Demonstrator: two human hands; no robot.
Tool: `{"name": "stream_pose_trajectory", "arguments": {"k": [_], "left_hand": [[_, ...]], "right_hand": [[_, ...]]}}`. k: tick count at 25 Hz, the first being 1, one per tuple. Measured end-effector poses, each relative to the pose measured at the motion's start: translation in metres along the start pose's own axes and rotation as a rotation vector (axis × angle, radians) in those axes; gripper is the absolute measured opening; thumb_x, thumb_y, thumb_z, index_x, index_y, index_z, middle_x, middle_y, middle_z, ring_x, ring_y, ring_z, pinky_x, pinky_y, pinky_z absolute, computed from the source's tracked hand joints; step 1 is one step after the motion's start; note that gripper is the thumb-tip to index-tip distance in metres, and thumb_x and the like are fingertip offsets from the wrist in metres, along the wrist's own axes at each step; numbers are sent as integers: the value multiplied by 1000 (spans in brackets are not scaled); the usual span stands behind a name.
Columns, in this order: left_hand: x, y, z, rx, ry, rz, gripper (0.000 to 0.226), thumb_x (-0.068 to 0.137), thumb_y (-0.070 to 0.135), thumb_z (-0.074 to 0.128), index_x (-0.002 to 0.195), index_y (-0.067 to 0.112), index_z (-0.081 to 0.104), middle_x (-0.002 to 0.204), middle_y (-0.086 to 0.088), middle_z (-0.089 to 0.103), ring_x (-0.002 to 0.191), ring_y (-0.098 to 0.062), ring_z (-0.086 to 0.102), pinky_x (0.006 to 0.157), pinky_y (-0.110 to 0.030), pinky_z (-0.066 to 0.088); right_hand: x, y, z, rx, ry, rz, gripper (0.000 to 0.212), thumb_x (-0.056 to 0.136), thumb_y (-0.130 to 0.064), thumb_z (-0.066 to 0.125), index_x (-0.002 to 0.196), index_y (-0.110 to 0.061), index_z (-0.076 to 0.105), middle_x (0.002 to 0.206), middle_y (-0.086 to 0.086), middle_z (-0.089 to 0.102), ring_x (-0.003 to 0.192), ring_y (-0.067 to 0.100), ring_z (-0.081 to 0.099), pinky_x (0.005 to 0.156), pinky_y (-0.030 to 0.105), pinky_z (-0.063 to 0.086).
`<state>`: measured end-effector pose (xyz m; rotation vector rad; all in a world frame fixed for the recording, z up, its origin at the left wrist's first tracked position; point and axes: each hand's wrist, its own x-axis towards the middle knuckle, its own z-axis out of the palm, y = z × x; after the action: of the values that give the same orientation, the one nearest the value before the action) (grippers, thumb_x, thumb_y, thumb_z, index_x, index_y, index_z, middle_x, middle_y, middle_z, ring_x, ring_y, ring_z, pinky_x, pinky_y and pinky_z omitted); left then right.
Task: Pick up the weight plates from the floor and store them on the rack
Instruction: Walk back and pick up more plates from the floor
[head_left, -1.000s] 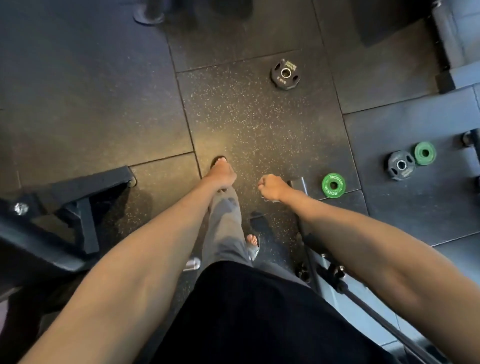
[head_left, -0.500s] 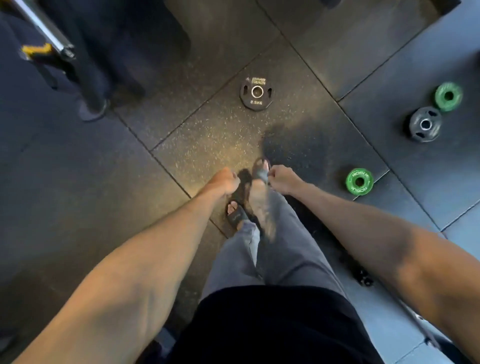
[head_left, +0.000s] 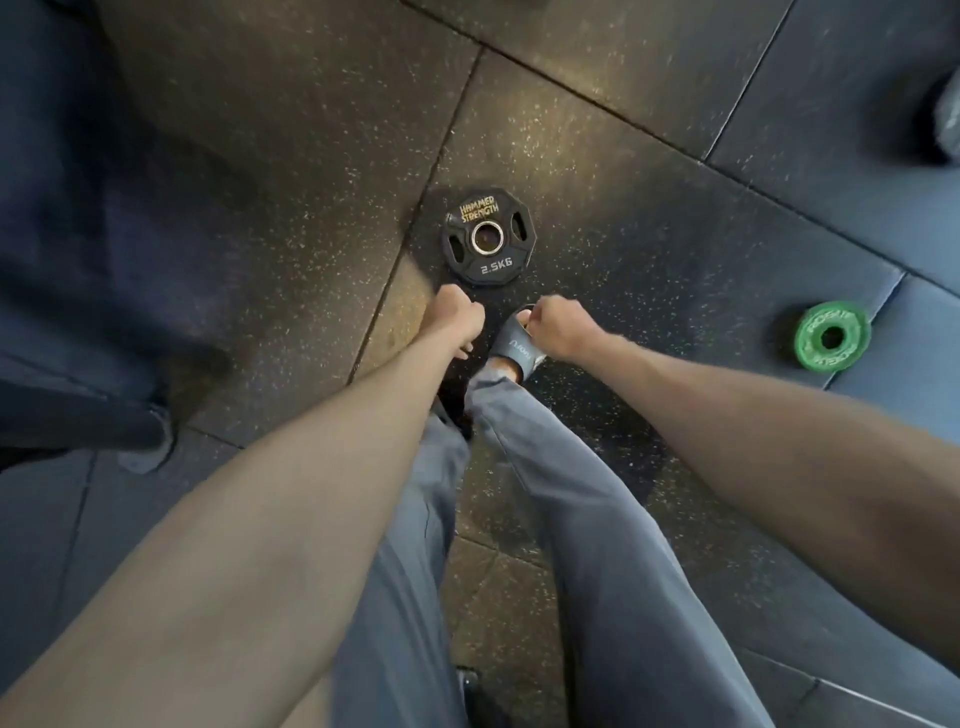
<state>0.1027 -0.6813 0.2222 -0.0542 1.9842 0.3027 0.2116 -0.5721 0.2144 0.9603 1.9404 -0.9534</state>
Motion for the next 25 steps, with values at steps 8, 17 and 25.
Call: {"name": "stream_pose_trajectory", "arguments": {"k": [8, 17, 25], "left_hand": [[241, 16, 28, -77, 71, -241, 54, 89, 16, 56, 139, 5, 38, 139, -19, 49, 110, -43, 63, 89, -52, 55], [336, 10, 47, 10, 147, -186, 64, 93, 3, 55, 147, 12, 22, 145, -15, 43, 124, -39, 51, 92, -51, 54], [257, 57, 31, 227, 148, -28, 56, 93, 6, 51, 142, 13, 24, 136, -19, 48, 115, -40, 56, 88, -53, 55]], "right_hand": [[229, 12, 11, 136, 252, 257, 37, 94, -15, 49, 129, -2, 44, 129, 27, 54, 120, 45, 54, 96, 46, 46], [334, 24, 39, -12, 346, 181, 54, 88, -1, 56, 137, -3, 32, 127, 24, 47, 115, 45, 53, 88, 47, 46], [241, 35, 5, 407, 450, 183, 54, 90, 2, 43, 140, 4, 25, 104, 22, 56, 95, 37, 58, 78, 40, 41]]}}
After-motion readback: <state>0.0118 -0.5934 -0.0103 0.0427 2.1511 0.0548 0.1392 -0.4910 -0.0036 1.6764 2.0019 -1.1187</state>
